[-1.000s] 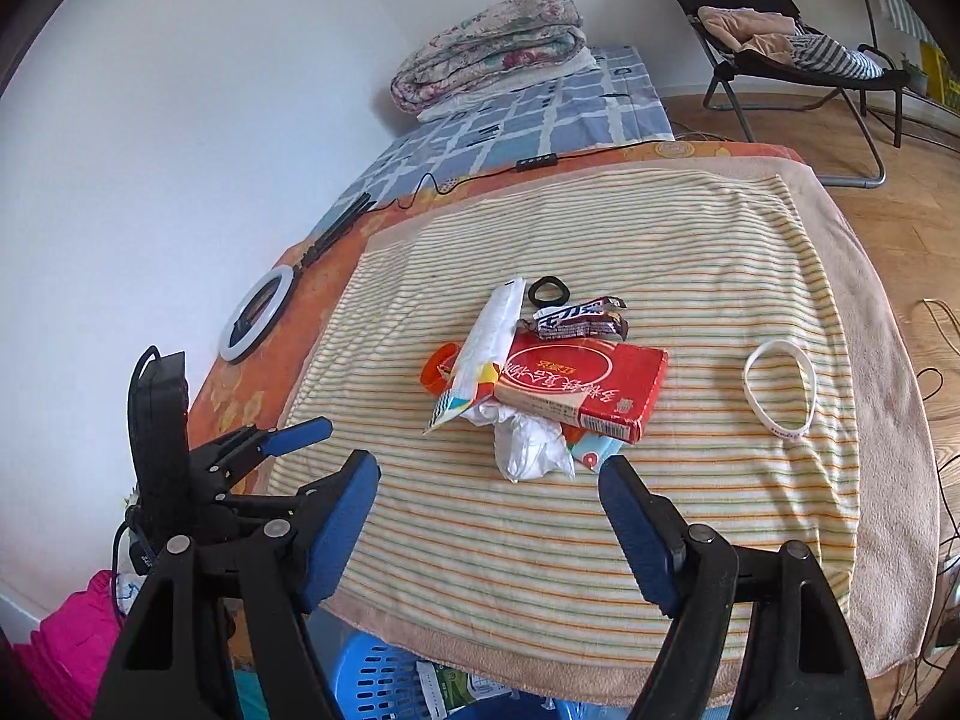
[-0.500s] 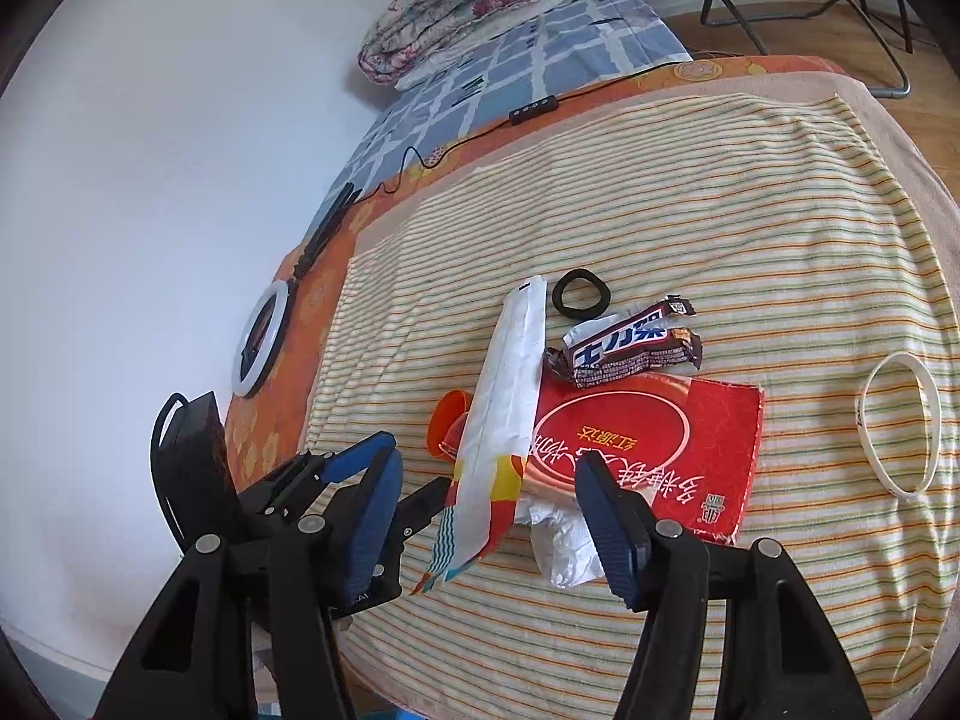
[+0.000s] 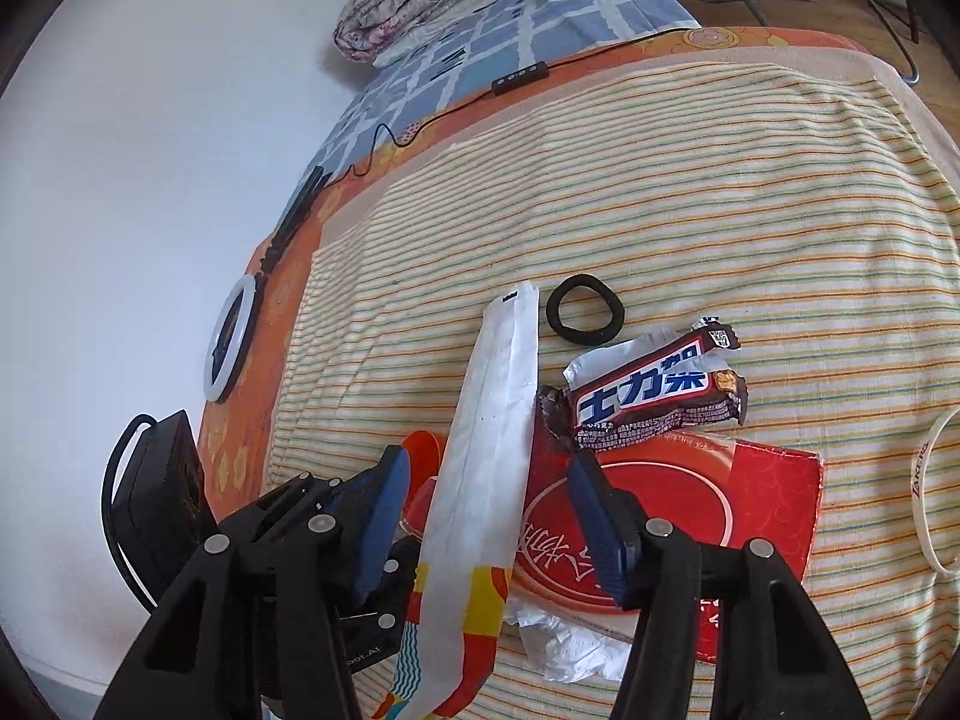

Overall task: Collect trash
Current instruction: 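Grasp the orange cup with the left tool while the right tool grasps the white wet-wipe packet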

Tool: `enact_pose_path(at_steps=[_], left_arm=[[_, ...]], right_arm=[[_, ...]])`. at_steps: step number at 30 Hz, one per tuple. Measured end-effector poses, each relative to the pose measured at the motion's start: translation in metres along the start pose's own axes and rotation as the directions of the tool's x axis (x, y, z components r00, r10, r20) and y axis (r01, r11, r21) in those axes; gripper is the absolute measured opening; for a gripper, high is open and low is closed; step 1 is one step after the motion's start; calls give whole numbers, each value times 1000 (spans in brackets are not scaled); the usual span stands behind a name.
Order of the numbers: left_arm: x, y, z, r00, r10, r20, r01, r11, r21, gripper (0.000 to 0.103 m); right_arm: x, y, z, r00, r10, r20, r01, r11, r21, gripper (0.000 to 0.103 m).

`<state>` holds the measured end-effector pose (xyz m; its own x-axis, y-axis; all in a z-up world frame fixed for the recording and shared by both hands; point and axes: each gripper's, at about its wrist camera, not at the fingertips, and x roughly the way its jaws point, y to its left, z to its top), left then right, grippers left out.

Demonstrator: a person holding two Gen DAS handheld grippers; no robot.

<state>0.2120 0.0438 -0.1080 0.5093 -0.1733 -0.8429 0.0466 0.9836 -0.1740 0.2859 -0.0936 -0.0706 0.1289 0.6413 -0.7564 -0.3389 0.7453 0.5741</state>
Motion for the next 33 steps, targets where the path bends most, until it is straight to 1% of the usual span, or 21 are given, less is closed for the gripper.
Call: enact_pose_path(at_steps=[6, 11, 14, 17, 21, 23, 26, 27, 28, 29, 30, 31, 33], left_arm=[[-1, 6, 0, 1000, -28, 11, 29, 999, -27, 47], [-2, 8, 1, 999, -34, 16, 34, 999, -38, 47], [-3, 8, 0, 999, -34, 16, 35, 999, -36, 47], [-5, 8, -4, 1000, -26, 16, 26, 999, -25, 47], [-8, 10, -8, 1000, -13, 16, 14, 1000, -19, 47], [-10, 13, -9, 1000, -12, 18, 12, 1000, -23, 47], [-14, 16, -11, 1000, 7, 17, -7, 1000, -18, 47], [-15, 18, -13, 1000, 9, 16, -9, 1000, -21, 47], [-17, 21, -14, 1000, 12, 16, -12, 1000, -26, 47], [-20, 24, -16, 1000, 22, 15, -21, 999, -29, 47], [-22, 27, -18, 999, 35, 15, -34, 999, -31, 47], [-25, 32, -20, 999, 46, 15, -45, 998, -36, 47], [-32, 42, -24, 998, 63, 18, -62, 997, -53, 47]], right_arm=[[8, 3, 5, 1000, -4, 4, 4, 1000, -10, 54], [11, 7, 3, 1000, -11, 8, 11, 1000, -26, 50], [15, 12, 3, 999, -30, 13, 30, 998, -52, 43], [19, 16, 2, 998, -57, 22, 58, 995, -83, 30], [23, 20, 1, 999, -51, 11, 52, 993, -105, 4], [23, 20, 0, 998, -53, 16, 54, 993, -102, 1], [23, 23, -2, 999, -51, 19, 53, 992, -118, 2], [23, 24, -2, 999, -51, 14, 52, 991, -121, 8], [24, 24, -1, 998, -57, 6, 58, 992, -112, 19], [25, 24, 0, 999, -44, -2, 44, 994, -98, 29], [25, 25, 0, 1000, -28, -3, 28, 996, -86, 44], [25, 26, 1, 1000, -25, 8, 26, 996, -84, 49], [27, 33, 3, 999, -50, 19, 51, 993, -103, 50]])
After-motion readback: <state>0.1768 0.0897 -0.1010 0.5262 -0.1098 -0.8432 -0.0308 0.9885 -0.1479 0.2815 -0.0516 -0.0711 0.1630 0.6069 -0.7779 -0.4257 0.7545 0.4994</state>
